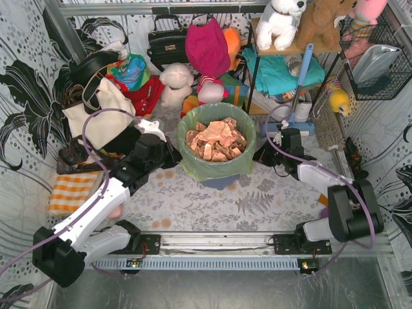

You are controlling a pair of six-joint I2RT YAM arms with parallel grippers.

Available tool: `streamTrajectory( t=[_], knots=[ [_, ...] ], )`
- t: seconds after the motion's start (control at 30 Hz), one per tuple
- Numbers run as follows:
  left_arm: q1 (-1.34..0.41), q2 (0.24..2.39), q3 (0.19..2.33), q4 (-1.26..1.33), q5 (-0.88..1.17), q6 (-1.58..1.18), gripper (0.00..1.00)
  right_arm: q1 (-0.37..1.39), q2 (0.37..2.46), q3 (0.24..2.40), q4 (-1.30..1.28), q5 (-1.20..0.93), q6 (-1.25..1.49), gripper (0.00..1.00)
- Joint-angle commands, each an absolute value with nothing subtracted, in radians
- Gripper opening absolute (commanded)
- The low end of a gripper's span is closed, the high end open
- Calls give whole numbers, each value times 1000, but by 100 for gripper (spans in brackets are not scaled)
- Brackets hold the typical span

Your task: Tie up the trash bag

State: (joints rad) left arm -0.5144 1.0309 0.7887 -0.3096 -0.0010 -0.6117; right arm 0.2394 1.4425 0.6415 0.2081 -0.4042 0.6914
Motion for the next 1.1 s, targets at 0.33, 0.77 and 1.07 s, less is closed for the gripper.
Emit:
streamTrajectory(
  t=[0.33,0.77,1.07],
  knots=[
    [-505,815,833,-411,140,-644,0,242,969,717,-117,-332,696,0],
    [-503,789,988,-448,119,-645,0,242,839,788,9,-449,878,0],
    [-501,833,1052,-416,117,-618,0,242,807,864,30,-424,901,0]
  ],
)
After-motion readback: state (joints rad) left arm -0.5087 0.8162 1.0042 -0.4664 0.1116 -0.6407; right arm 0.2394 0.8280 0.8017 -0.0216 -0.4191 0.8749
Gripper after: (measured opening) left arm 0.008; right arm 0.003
